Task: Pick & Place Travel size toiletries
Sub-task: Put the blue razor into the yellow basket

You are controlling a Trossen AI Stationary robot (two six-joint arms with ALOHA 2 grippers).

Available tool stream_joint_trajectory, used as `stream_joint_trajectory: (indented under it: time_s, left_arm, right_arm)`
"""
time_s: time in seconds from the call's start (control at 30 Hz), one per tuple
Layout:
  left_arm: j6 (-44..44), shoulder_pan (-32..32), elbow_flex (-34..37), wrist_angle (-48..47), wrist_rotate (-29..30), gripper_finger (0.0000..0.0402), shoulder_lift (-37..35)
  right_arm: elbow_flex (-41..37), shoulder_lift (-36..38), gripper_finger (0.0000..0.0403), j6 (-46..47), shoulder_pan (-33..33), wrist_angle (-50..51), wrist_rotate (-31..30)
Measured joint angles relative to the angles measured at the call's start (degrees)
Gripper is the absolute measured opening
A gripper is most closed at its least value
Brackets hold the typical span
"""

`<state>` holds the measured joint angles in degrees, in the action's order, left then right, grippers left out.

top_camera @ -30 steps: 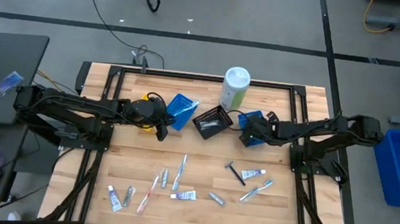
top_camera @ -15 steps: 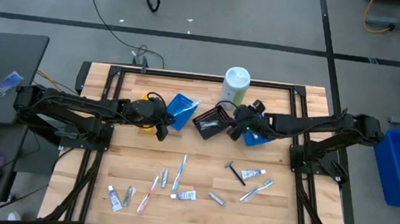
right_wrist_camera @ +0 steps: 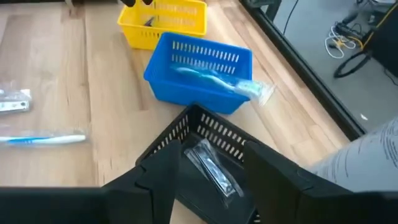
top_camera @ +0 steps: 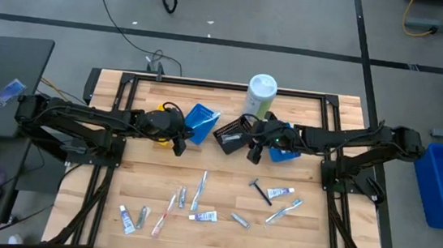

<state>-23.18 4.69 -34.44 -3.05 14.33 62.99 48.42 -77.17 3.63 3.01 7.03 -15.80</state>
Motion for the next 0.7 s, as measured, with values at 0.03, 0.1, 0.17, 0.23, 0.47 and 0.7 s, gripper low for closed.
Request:
stream_joint_trajectory:
  time_s: [0.03, 0.1, 0.17, 0.23, 0.47, 0.7]
  left_arm:
    - [0.00, 0.00, 0.00, 0.00, 0.00, 0.0104, -0.01]
    - [0.00, 0.00, 0.00, 0.02, 0.00, 0.0104, 0.01]
    - [-0.02, 0.00, 0.00, 0.02, 0.00, 0.0104, -0.01]
    - [-0.12, 0.00, 0.00, 0.04, 0.41, 0.0104, 0.01]
    - [-2.86, 0.00, 0.02, 1.20, 6.66, 0.0104, -0.01]
    - [-6.00, 0.00, 0.02, 1.24, 9.27, 0.0104, 0.01]
  right_arm:
    - [0.00, -0.01, 0.0181, 0.66, 0.00, 0.09, 0.67]
    - [0.01, -0.44, 0.0179, 2.53, -0.36, 0.92, 5.45]
    - [0.02, -1.18, 0.0175, 4.61, -2.29, 3.36, 12.03]
    - [0.02, -1.90, 0.0171, 6.84, -5.31, 6.45, 15.03]
    - [0.02, -4.04, 0.0166, 25.18, -15.20, 23.63, 18.32]
    - [0.02, -9.87, 0.0196, 32.94, -21.81, 24.58, 15.36]
